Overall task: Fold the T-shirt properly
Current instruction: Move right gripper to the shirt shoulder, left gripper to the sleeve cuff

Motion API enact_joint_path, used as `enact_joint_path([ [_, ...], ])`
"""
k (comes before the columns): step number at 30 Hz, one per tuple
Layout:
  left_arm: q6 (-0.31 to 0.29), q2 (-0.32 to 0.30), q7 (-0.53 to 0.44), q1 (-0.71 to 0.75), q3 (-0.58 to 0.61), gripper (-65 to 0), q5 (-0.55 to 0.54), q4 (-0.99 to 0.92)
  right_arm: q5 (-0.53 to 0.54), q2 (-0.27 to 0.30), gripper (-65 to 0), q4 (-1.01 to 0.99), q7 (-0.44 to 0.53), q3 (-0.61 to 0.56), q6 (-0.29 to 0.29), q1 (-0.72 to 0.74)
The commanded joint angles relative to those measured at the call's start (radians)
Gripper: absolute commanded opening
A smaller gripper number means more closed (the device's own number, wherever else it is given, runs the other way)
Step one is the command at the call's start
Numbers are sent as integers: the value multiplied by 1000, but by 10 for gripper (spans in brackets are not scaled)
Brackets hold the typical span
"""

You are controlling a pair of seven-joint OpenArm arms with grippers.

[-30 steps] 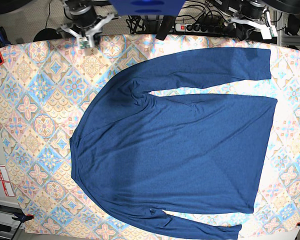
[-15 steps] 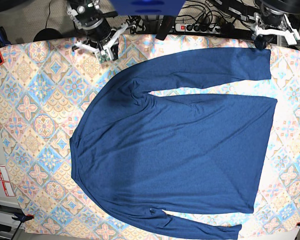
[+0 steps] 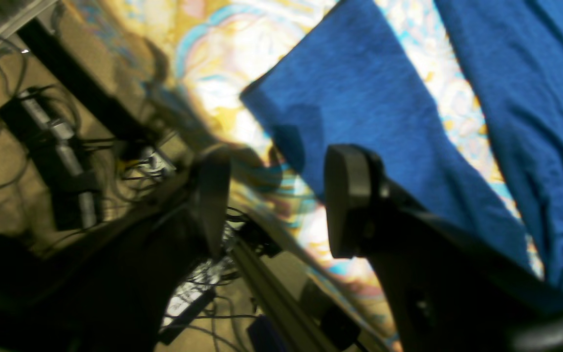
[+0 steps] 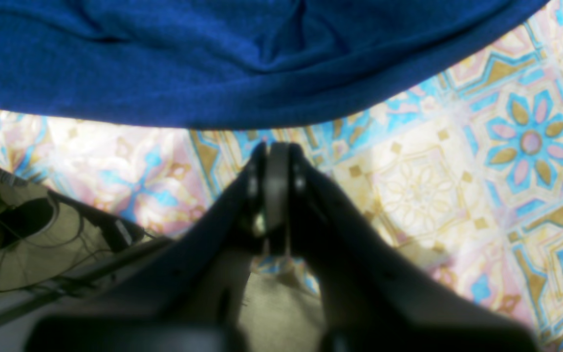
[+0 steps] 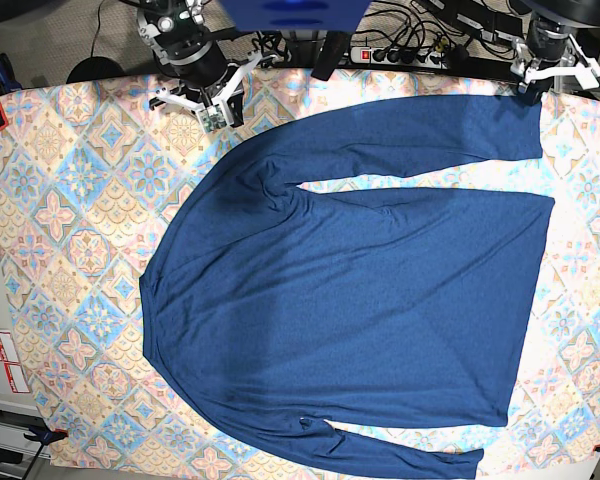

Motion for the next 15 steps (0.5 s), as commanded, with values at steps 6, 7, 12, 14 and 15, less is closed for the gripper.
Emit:
enact_joint_path([
  [6,-6,-11,-14,-14,-7,-351,-3,-13,1,2,-648,15,18,0,1,-6],
  [7,-6,-11,-13,-18,-7,-351,-4,-24,1,2,-648,14,18,0,1,-6],
  [12,-6,-9,119,-95,-36,-351,-7,-102,1,2,-648,14,18,0,1,-6],
  [14,-6,-6,140,-110,-53,-351,-7,-117,1,2,-648,14,18,0,1,-6],
  [15,-6,-6,147,-115,-53,-351,-7,-119,1,2,-648,14,18,0,1,-6],
])
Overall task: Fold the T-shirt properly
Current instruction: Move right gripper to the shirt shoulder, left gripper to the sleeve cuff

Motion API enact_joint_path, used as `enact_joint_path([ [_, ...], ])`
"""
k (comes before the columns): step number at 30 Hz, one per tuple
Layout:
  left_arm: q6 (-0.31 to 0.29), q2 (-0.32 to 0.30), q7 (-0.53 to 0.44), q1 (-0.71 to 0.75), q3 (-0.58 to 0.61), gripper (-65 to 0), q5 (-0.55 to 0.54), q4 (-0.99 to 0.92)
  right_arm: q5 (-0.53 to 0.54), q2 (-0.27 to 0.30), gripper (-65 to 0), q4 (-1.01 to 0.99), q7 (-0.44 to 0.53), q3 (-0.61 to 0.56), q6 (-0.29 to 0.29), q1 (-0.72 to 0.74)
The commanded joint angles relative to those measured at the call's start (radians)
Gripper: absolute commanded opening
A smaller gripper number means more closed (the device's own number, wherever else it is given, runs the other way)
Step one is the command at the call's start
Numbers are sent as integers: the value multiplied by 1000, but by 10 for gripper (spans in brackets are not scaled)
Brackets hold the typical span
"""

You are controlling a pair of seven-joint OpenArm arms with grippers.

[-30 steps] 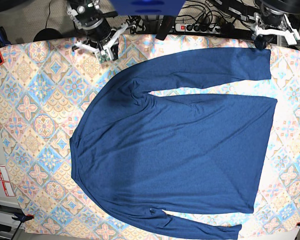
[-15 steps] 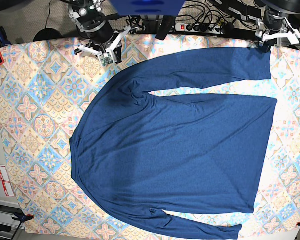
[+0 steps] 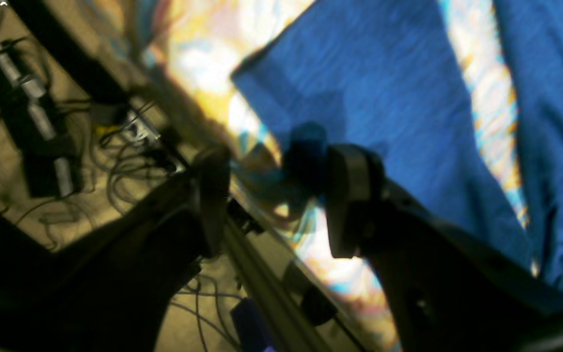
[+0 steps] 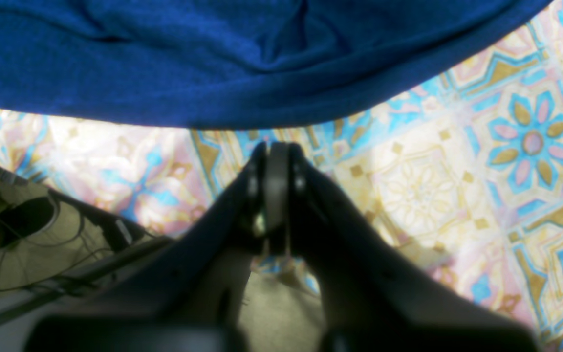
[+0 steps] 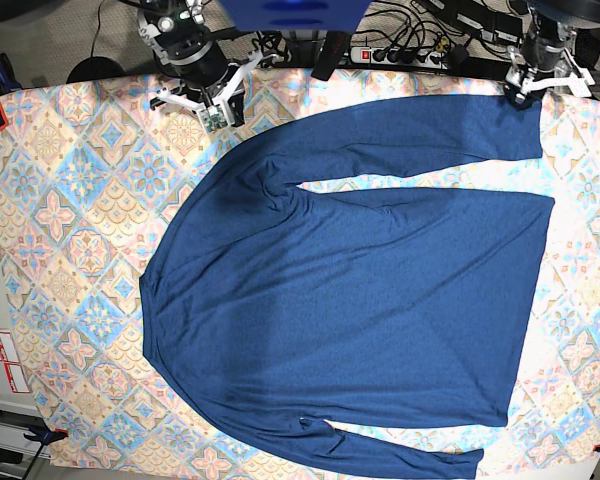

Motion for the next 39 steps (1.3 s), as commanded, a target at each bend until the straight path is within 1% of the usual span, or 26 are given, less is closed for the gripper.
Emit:
enact_joint_path([
  [1,-7,-16,-10,10,-11,-351,-5,10,1,2,-648,14,21,0,1,-6],
  [6,-7,-16,-7,24,-11,-351,-5,40,1,2,-648,14,21,0,1,-6],
  [10,-7,-16,30,73,-14,-351,-5,106,1,2,-648,14,21,0,1,-6],
  [13,-7,1,31,96,-17,-351,-6,129,1,2,-648,14,21,0,1,-6],
  [18,-7,13,36,88,-81,-351,-6,129,1,2,-648,14,21,2,1,-6],
  [28,-7,6,36,21,-85,-351,5,125,1,2,-648,13,21,2,1,-4],
  [34,-7,7,37,18,-81,-351,6,123,1,2,-648,13,21,2,1,-4],
  [39,-7,6,37,-1,-81,-351,-2,34,1,2,-648,13,21,2,1,-4],
])
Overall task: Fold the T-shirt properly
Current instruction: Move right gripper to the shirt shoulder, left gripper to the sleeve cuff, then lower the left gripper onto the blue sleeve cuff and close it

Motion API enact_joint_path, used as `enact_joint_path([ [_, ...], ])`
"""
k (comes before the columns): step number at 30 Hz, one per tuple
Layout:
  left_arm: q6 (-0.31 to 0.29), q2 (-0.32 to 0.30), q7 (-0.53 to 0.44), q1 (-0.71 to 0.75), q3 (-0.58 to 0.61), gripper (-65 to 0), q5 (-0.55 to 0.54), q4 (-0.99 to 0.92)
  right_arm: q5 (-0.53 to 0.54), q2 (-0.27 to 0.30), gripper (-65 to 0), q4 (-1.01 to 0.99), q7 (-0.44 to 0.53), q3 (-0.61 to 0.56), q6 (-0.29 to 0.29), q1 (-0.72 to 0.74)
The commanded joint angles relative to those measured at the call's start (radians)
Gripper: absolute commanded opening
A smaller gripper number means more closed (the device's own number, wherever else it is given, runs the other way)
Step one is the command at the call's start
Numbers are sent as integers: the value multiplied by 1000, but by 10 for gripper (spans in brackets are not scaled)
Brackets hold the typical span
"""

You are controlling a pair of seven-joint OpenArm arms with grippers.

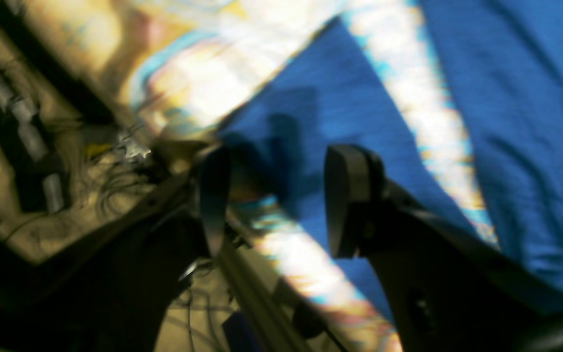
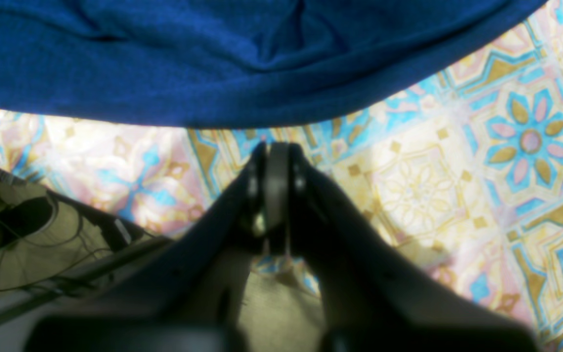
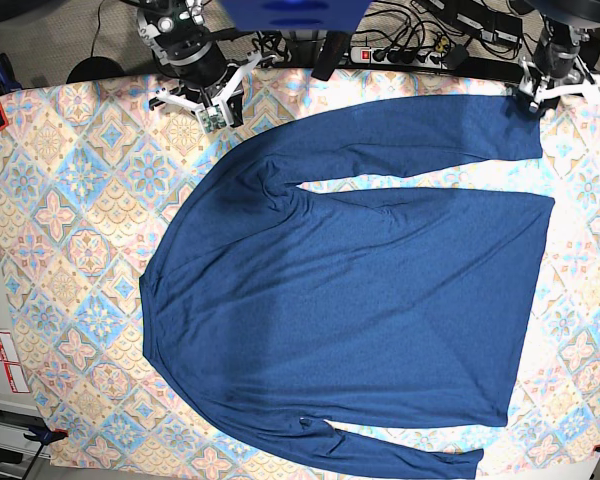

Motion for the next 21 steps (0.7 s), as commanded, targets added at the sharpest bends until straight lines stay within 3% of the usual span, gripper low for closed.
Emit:
enact_joint_path([
  [1,-7,-15,-10,3,-9,-351,-6,-20,1,2,-648,14,21,1,1,-7],
  [21,-7,-15,38,-31,-13,-351,-8,-23,1,0,-648,14,21,1,1,-7],
])
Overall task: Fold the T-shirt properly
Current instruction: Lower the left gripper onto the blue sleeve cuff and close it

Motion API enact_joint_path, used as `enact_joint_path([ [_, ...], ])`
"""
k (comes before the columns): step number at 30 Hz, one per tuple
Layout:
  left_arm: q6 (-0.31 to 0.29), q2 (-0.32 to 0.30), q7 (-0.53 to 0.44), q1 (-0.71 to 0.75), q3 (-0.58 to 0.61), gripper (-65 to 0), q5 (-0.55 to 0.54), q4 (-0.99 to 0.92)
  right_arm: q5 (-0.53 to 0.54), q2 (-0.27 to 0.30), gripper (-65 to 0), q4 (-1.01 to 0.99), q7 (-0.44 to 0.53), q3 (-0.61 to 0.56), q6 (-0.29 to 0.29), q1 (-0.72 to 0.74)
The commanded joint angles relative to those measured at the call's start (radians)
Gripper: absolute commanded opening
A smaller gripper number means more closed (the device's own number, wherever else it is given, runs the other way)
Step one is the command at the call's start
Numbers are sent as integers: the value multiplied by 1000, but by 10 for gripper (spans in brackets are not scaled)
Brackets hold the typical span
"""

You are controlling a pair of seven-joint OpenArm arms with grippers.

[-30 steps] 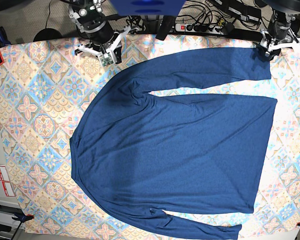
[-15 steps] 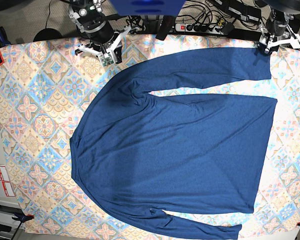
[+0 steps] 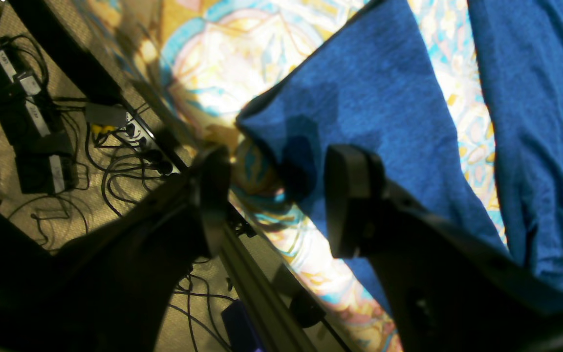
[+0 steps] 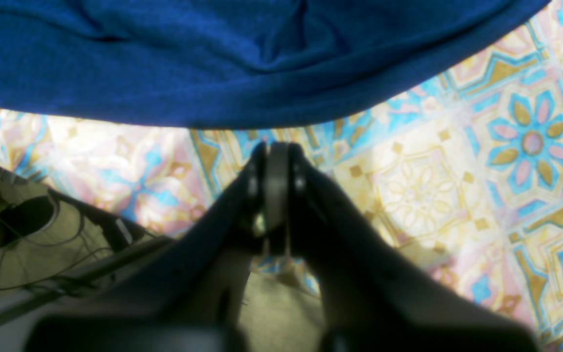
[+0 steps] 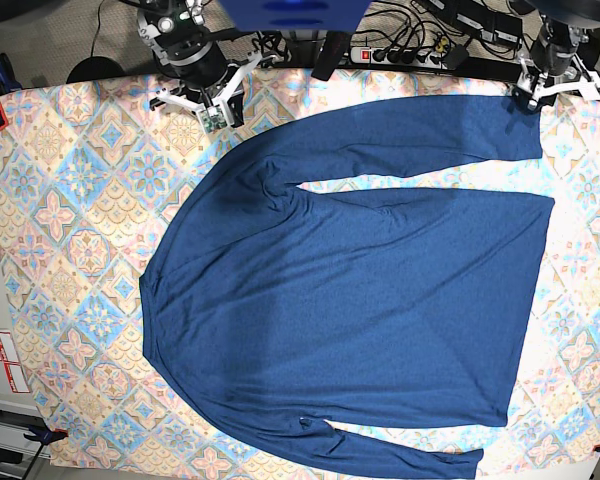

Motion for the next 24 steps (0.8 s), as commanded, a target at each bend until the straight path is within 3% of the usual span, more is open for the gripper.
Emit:
enact_joint_path([
  [1,-14,-15,-12,-5,-8,-351,-6,12,1,1,-648,14,21,1,1,-6],
  [9,-14,-15,-8,-33,-8,-351,-10,19,1,1,-648,13,21,-1,1,-6],
  [17,-14,-10,85,-34,-64,-351,-14,62,1,0,-648,13,21,-1,1,-6],
  [24,-14,-10,82,-36,-64,-351,-6,57,1,0,-648,13,21,-1,1,-6],
])
